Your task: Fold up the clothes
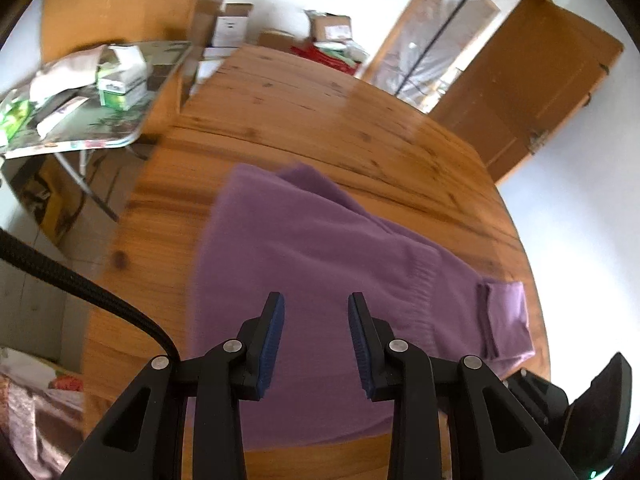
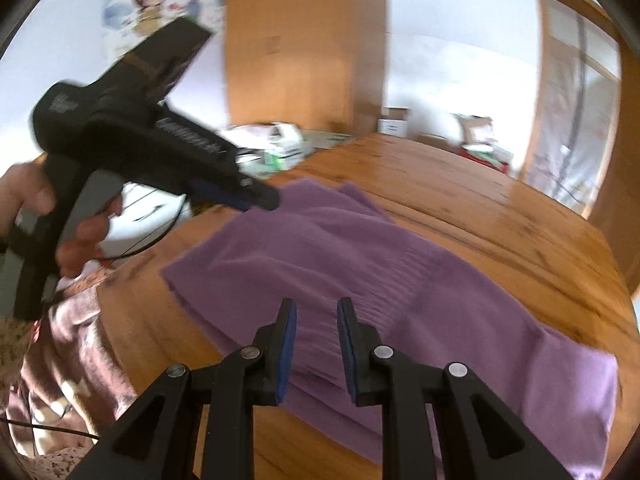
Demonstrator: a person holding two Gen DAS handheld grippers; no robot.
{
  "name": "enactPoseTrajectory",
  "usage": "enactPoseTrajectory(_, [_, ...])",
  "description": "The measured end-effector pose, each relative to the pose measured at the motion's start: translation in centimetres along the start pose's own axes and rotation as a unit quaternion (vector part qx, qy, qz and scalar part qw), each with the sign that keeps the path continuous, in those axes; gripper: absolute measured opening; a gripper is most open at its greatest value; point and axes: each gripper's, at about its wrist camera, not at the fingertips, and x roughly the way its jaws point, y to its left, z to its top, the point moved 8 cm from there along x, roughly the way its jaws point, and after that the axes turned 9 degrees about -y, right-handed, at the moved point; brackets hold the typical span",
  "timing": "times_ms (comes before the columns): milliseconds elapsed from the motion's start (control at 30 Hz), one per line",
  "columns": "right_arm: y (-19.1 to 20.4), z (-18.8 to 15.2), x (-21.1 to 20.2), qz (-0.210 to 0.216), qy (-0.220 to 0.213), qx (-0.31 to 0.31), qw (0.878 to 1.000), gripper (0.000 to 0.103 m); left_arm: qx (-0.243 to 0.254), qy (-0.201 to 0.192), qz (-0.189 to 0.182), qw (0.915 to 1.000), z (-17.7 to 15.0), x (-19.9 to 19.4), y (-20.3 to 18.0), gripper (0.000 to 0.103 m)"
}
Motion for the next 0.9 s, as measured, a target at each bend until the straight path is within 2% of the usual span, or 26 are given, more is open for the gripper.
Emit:
enactPoseTrajectory(133, [3.2, 0.7, 1.9, 0.039, 0.002, -0.024, 0.999, 0.039, -0.016, 0.008, -0.002, 0.9998, 0.3, 0.5, 2.4, 0.034])
enactPoseTrajectory(167, [4.0, 0.9, 2.3, 0.049, 0.002, -0.029, 0.998, 0.044, -0.022, 0.010, -0.005, 0.9997, 0.3, 0.7, 3.0, 0.034])
enactPoseTrajectory(200, [4.8, 1.1, 2.8, 0.059, 0.003, -0.035, 0.998, 0.051, -0.027, 0.012, -0.007, 0.9995, 0.4, 0.8, 3.6, 0.036])
enactPoseTrajectory(267, [5.8, 1.0, 3.2, 0.083, 0.006, -0.031, 0.996, 0.055, -0.036, 0.016, -0.012, 0.9991, 0.4, 1.1, 4.7, 0.042])
enactPoseTrajectory(367, [7.5, 0.8, 3.9, 0.111, 0.007, -0.035, 0.993, 0.057, -0.041, 0.022, -0.016, 0.9988, 0.5, 1.7, 5.6, 0.053])
enactPoseTrajectory(467, [8.6, 0.5, 4.8, 0.122, 0.016, -0.042, 0.992, 0.062, -0.048, 0.028, -0.022, 0.9982, 0.6, 2.3, 6.4, 0.053])
enactPoseTrajectory(600, [10.4, -0.2, 6.2, 0.138, 0.031, -0.058, 0.988, 0.063, -0.058, 0.041, -0.040, 0.9967, 0.5, 3.4, 7.1, 0.053])
enactPoseTrajectory(767, [11.9, -1.0, 7.7, 0.108, 0.040, -0.100, 0.988, 0.063, -0.050, 0.042, -0.043, 0.9970, 0.9, 3.9, 7.4, 0.053])
enactPoseTrajectory(900, [11.9, -0.9, 8.4, 0.086, 0.034, -0.106, 0.990, 0.063, -0.064, 0.035, -0.057, 0.9957, 1.9, 4.3, 7.8, 0.054])
